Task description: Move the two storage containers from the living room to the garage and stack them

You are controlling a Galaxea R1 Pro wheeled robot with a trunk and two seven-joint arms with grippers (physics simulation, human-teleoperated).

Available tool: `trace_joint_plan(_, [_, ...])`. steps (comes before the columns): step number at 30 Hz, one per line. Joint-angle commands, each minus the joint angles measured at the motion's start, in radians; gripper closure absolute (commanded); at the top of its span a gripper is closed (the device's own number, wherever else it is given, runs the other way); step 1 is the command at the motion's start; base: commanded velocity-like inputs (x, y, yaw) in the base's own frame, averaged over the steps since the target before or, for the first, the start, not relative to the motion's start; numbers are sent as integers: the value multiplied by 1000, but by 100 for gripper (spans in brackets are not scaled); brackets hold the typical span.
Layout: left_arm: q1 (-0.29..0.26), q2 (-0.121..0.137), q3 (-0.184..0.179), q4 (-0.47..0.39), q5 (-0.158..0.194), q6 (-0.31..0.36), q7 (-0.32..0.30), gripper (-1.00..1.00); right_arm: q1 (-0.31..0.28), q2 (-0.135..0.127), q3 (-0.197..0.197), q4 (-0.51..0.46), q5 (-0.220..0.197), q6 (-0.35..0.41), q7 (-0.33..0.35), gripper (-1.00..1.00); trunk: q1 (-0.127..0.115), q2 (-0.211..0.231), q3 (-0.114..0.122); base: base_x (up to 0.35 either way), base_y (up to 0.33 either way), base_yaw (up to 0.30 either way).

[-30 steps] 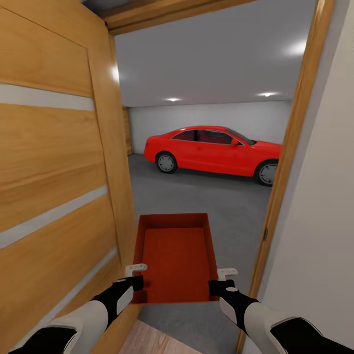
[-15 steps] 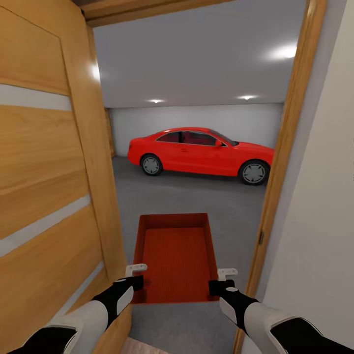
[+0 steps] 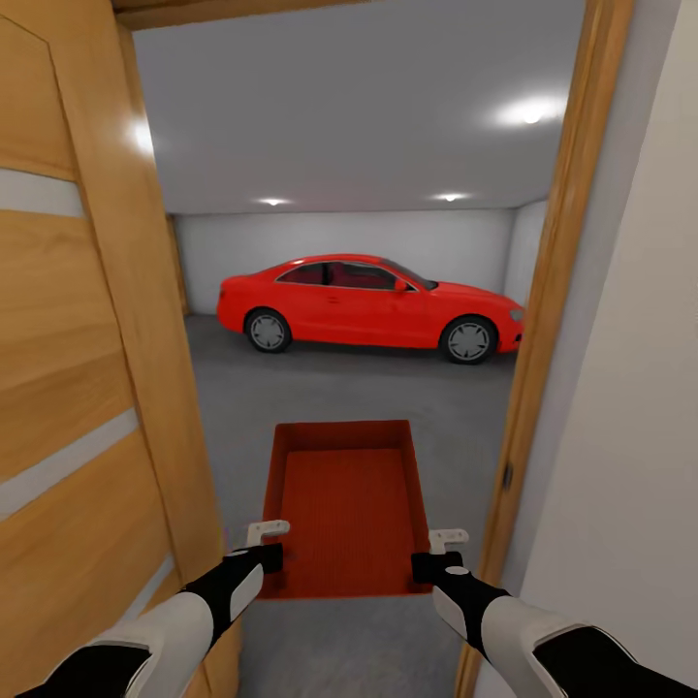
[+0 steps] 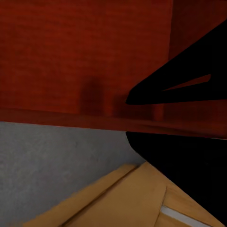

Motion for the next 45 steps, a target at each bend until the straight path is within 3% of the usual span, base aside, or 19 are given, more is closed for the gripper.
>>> trace_joint_plan(1, [0, 39, 25, -5, -11, -40, 48, 100, 0, 1, -27, 3, -6, -2, 14, 100, 1, -1, 0, 172, 143, -215])
trace_joint_plan(27, [0, 39, 25, -4, -12, -40, 48, 100, 0, 0, -27, 3, -6, -3, 14, 100, 1, -1, 17, 172, 143, -213])
trace_joint_plan(45, [0, 39, 25, -5, -13, -40, 49, 100, 0, 0, -27, 3, -6, -5, 14, 100, 1, -1, 18, 45, 37, -17])
